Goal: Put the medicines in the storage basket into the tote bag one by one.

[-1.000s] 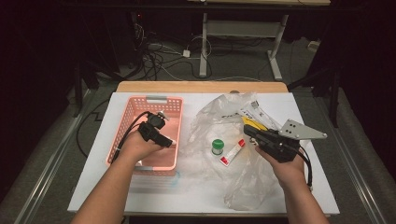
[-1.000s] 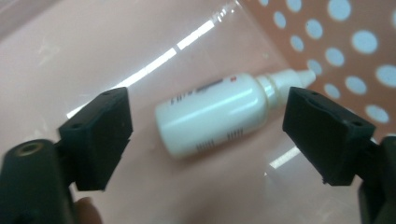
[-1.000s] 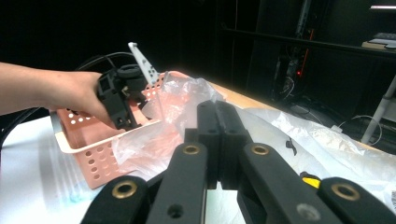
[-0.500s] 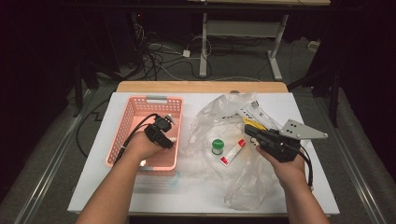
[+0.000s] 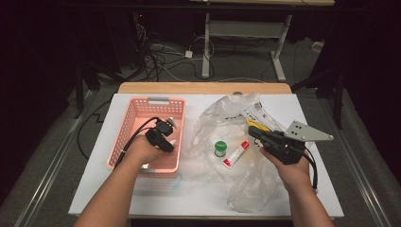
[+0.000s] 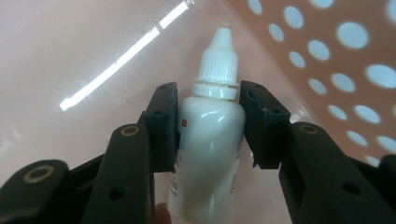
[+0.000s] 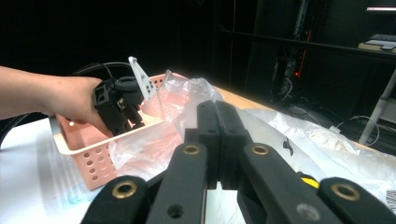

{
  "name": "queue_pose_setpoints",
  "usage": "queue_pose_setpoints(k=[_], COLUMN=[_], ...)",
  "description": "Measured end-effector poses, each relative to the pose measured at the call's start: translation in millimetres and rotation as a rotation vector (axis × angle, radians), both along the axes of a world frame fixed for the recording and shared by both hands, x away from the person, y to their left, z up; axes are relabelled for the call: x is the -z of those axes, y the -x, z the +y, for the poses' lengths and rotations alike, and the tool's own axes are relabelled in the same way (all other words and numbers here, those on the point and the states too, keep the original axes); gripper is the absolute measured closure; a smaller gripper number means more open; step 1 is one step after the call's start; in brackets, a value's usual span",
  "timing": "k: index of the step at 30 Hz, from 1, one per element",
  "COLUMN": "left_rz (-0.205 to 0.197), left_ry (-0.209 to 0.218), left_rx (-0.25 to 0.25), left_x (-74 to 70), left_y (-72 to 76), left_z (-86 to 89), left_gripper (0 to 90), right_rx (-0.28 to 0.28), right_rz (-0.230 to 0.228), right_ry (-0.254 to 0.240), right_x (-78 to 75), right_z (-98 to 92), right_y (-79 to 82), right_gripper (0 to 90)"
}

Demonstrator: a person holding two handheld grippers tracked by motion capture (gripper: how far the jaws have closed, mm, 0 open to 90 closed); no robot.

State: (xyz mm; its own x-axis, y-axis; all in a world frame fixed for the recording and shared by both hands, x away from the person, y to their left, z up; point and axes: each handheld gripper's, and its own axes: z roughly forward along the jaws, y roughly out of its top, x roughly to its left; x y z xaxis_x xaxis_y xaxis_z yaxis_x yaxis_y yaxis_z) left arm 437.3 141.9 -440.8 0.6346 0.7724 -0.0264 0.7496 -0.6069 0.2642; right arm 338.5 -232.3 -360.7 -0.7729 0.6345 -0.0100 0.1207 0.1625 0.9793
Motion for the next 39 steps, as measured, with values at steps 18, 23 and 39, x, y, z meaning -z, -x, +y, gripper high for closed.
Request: queue_pose_setpoints(k=[18,23,39], left_rz=[-0.162,-0.223,-0.356], left_ry=[0.163,0.221,0.348], left_rx=[-0.077,-0.078,-0.059], left_x=[-34.4,-36.5,-44.6], left_y=[42.6,61.9,97.7], left_z=[22.5,24.3,20.6], left_gripper=[57.9,58.0,58.1], right_rx=[-0.001,-0.003,0.0], right_rz=[-0.008,-0.003,0.01], right_ry=[0.001,0.002,0.011], right_x=[-1.4,-1.0,2.7], right_z=[1.0,1.3,2.8], right_y=[1.8,1.9,0.2], right_gripper=[90.0,90.0,90.0])
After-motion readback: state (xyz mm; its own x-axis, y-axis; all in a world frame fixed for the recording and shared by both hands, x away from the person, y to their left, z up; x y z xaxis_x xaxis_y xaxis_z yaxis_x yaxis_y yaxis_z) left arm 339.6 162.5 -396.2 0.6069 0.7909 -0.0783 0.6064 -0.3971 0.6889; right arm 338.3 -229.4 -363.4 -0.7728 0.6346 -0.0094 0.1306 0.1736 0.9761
